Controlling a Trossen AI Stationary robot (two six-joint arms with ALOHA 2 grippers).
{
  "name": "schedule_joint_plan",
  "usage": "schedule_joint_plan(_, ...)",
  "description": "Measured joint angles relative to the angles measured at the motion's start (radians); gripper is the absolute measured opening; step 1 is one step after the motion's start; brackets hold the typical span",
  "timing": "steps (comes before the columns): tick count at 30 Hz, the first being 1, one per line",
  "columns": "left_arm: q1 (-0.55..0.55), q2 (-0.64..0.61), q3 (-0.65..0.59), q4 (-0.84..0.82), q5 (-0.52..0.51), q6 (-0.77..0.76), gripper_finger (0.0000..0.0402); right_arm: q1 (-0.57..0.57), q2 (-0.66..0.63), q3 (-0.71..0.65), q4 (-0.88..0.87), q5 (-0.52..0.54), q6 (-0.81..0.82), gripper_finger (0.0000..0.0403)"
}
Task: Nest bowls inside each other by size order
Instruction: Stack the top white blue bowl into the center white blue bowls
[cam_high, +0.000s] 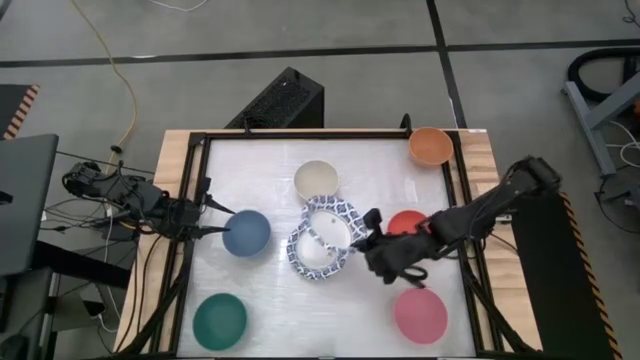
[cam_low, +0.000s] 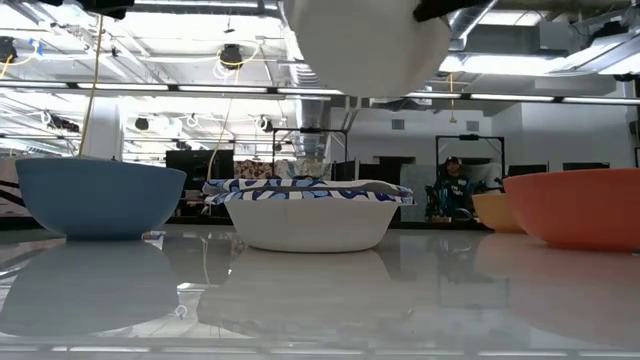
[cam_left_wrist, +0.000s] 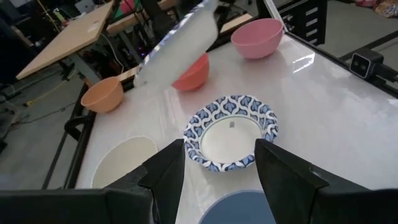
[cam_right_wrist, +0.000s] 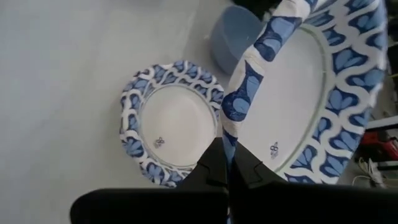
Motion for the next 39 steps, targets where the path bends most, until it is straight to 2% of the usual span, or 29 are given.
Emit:
schedule_joint_plan(6, 0.0, 0.0, 0.0, 0.015, -0.016, 0.0, 0.0185, -0.002, -0.01, -0.06, 0.14, 0.0, -0.059, 0.0005)
schedule_joint_plan(14, 0.0, 0.0, 0.0, 0.006, -0.038, -0.017, 0.0185, -0.009, 0.075, -0.06, 0.022, -0.001, -0.199, 0.0006)
schedule_joint_plan(17, 0.0, 0.0, 0.0, 0.005, -0.038, -0.017, 0.0185, 0.009, 0.118, -0.06, 0.055, -0.008, -0.258, 0.0006)
schedule_joint_plan(21, 0.0, 0.0, 0.0, 0.005, -0.037, -0.018, 0.0185, 0.027, 0.149, -0.059, 0.098, -0.048, -0.267, 0.0007)
schedule_joint_plan(34, 0.0, 0.0, 0.0, 0.006, -0.039, -0.026, 0.0185, -0.002, 0.182, -0.06, 0.101, -0.051, -0.287, 0.0008)
schedule_joint_plan(39, 0.0, 0.0, 0.0, 0.007, -0.041, -0.018, 0.0185, -0.023, 0.199, -0.059, 0.116, -0.119, -0.292, 0.0008)
